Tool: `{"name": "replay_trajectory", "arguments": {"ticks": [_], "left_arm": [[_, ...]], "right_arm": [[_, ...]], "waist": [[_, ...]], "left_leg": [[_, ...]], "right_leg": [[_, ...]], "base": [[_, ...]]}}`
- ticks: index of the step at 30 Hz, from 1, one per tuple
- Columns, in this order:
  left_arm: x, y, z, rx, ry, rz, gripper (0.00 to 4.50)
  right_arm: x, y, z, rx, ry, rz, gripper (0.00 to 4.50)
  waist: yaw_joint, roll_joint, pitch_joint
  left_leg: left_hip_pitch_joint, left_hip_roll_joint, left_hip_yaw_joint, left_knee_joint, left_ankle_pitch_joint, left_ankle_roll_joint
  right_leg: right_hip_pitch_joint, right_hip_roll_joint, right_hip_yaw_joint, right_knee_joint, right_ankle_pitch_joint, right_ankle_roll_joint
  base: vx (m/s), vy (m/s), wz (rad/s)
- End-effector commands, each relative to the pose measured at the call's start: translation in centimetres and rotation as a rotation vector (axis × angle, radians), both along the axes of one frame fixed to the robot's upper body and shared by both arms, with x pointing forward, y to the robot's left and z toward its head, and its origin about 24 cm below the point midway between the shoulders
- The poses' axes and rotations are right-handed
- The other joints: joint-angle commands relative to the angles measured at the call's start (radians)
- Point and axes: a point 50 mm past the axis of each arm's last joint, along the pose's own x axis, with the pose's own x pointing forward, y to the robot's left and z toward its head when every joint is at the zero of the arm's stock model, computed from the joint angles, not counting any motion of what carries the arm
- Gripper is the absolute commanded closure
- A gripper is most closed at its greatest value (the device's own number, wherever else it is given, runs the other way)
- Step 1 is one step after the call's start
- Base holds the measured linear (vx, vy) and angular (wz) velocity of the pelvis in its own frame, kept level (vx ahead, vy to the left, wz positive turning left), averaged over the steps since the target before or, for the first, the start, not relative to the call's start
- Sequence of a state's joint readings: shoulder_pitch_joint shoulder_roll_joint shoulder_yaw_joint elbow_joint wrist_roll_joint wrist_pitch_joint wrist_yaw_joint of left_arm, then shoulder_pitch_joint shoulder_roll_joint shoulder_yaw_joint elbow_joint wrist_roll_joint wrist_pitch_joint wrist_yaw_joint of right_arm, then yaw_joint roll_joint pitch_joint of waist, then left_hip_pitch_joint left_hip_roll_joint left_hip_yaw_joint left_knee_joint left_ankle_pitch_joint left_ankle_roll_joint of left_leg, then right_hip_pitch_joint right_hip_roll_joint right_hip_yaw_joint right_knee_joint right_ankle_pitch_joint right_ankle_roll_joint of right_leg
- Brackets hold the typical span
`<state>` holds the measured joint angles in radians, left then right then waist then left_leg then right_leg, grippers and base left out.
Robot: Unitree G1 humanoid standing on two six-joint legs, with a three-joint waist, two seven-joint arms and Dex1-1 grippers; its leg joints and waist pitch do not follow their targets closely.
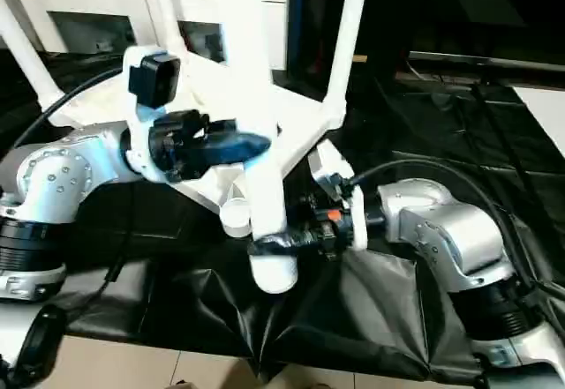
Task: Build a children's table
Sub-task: Move to table
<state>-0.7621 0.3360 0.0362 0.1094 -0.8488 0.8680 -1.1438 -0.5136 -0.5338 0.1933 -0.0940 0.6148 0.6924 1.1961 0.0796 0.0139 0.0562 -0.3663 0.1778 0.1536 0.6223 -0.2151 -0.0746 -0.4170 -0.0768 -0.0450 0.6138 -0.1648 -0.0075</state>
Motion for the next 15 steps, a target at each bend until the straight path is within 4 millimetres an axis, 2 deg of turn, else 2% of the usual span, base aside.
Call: {"name": "replay_trajectory", "arguments": {"ticks": [1,2,3,5,6,7,10,11,12,13,14,15], "left_arm": [[0.4,0.2,1.0,-0.012,-0.035,0.043,2.67],[0.8,0.3,1.2,-0.008,-0.05,0.096,2.67],[1.5,0.4,1.6,-0.006,-0.057,0.182,2.67],[1.9,0.5,1.9,-0.003,-0.064,0.233,2.68],[2.3,0.5,2.3,-0.007,-0.052,0.291,2.68],[2.3,0.5,2.3,-0.007,-0.052,0.291,2.69],[2.7,0.4,2.8,0.017,-0.052,0.344,2.71],[2.8,0.4,2.8,0.019,-0.049,0.343,2.71],[2.8,0.4,2.9,0.02,-0.048,0.343,2.71],[2.9,0.4,2.9,0.02,-0.047,0.344,2.71],[2.9,0.4,3.0,0.022,-0.046,0.343,2.71],[3.0,0.4,3.1,0.026,-0.045,0.338,2.71]], "right_arm": [[0.5,-0.4,1.2,0.019,-0.059,-0.046,1.81],[0.6,-0.3,1.5,0.025,-0.089,-0.063,1.81],[1.1,-0.2,1.9,0.034,-0.153,-0.138,1.67],[1.5,-0.1,2.1,0.041,-0.169,-0.198,1.47],[2.2,-0.1,2.4,0.043,-0.195,-0.28,1.45],[2.2,-0.1,2.4,0.043,-0.195,-0.28,1.45],[3.7,-0.3,3.0,0.08,-0.139,-0.433,1.45],[3.9,-0.2,3.1,0.088,-0.124,-0.447,1.45],[4.0,-0.2,3.2,0.092,-0.122,-0.449,1.45],[4.0,-0.1,3.3,0.097,-0.116,-0.453,1.45],[4.1,-0.1,3.4,0.099,-0.111,-0.456,1.45],[4.2,0.0,3.5,0.102,-0.099,-0.47,1.45]], "waist": [[0.003,0.002,-0.071],[0.006,0.007,-0.071],[0.006,0.003,-0.072],[0.009,0.002,-0.073],[0.009,0.0,-0.073],[0.009,0.0,-0.073],[0.006,0.003,-0.072],[0.006,0.001,-0.073],[0.005,0.008,-0.07],[0.006,0.007,-0.072],[0.007,0.009,-0.074],[0.007,0.011,-0.076]], "left_leg": [[0.002,0.03,0.002,-0.074,-0.093,0.031],[0.003,0.031,0.001,-0.074,-0.095,0.029],[0.002,0.031,0.002,-0.074,-0.094,0.023],[0.006,0.029,0.003,-0.073,-0.089,0.015],[0.005,0.028,0.003,-0.074,-0.087,0.012],[0.004,0.028,0.003,-0.074,-0.086,0.01],[0.002,0.024,0.002,-0.075,-0.091,0.003],[0.002,0.024,0.002,-0.075,-0.086,0.002],[0.0,0.023,0.002,-0.077,-0.094,0.0],[0.002,0.024,0.001,-0.076,-0.097,-0.001],[0.003,0.024,0.001,-0.075,-0.093,-0.001],[0.003,0.024,0.0,-0.075,-0.075,0.002]], "right_leg": [[0.068,-0.047,0.033,-0.061,-0.189,-0.248],[0.067,-0.047,0.032,-0.062,-0.189,-0.246],[0.067,-0.047,0.033,-0.062,-0.182,-0.241],[0.064,-0.046,0.033,-0.061,-0.173,-0.239],[0.066,-0.045,0.033,-0.058,-0.164,-0.241],[0.066,-0.045,0.033,-0.057,-0.16,-0.241],[0.068,-0.045,0.031,-0.06,-0.188,-0.226],[0.069,-0.044,0.032,-0.06,-0.182,-0.224],[0.067,-0.042,0.031,-0.062,-0.185,-0.223],[0.069,-0.043,0.031,-0.061,-0.181,-0.222],[0.069,-0.043,0.031,-0.059,-0.167,-0.224],[0.068,-0.041,0.031,-0.054,-0.109,-0.236]], "base": [[0.0,0.0,0.0],[0.0,0.0,0.0],[0.0,0.0,0.0],[0.0,0.0,0.0],[0.0,0.0,0.0],[0.0,0.0,0.0],[0.0,0.0,0.0],[0.0,0.0,0.0],[0.0,0.0,0.0],[0.0,0.0,0.0],[0.0,0.0,0.0],[0.0,0.0,0.0]]}}
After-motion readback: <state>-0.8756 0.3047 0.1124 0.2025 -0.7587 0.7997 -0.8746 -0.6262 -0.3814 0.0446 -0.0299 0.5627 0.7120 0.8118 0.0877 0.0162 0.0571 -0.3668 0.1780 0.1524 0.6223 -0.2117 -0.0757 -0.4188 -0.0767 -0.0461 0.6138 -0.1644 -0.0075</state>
